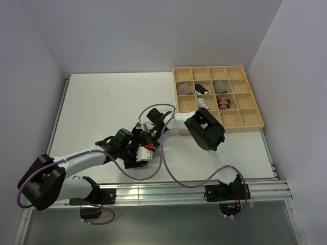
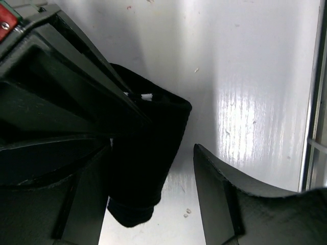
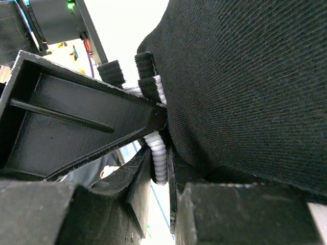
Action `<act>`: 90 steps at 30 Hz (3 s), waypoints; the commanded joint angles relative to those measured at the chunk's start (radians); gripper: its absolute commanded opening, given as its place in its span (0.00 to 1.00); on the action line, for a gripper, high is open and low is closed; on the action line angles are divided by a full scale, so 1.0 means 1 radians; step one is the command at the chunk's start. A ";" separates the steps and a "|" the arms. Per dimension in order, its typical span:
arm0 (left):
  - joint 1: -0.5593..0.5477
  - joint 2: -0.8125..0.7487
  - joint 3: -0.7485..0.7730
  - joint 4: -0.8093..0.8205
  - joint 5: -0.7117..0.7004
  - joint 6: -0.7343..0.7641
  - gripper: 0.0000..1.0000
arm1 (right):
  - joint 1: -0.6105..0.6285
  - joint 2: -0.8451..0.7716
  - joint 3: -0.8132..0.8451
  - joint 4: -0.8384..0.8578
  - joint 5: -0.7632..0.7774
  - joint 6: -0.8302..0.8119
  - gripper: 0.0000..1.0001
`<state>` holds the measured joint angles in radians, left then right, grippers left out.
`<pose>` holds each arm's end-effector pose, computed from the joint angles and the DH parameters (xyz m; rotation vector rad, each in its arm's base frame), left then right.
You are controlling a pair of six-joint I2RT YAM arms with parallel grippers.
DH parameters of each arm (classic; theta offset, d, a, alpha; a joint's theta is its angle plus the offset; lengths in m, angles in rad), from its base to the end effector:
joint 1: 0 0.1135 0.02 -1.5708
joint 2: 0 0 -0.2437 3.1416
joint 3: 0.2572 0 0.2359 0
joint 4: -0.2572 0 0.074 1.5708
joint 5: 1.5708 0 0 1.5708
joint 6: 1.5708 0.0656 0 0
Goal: Roll the socks
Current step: Roll the sock at the center of the board.
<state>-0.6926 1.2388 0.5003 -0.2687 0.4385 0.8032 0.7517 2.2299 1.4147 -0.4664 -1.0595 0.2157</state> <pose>0.1522 -0.1625 0.1219 1.8262 1.7304 -0.5184 0.2529 0.3147 0.0796 0.8647 -2.3466 -1.4605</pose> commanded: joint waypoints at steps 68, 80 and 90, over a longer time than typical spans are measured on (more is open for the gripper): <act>0.271 1.027 0.866 -1.101 0.427 0.261 0.10 | 0.509 -0.521 -0.402 0.393 1.271 -0.311 0.61; 0.271 1.039 0.882 -1.101 0.431 0.254 0.10 | 0.561 -0.409 -0.352 0.408 1.375 -0.322 0.61; 0.271 1.015 0.870 -1.101 0.437 0.260 0.16 | 0.563 -0.335 -0.344 0.413 1.438 -0.309 0.15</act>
<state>-0.4149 2.2562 1.3647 -1.4017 0.9192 1.0126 1.3220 1.8534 1.0451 -0.0620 0.3359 -0.0978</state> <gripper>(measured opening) 0.299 0.211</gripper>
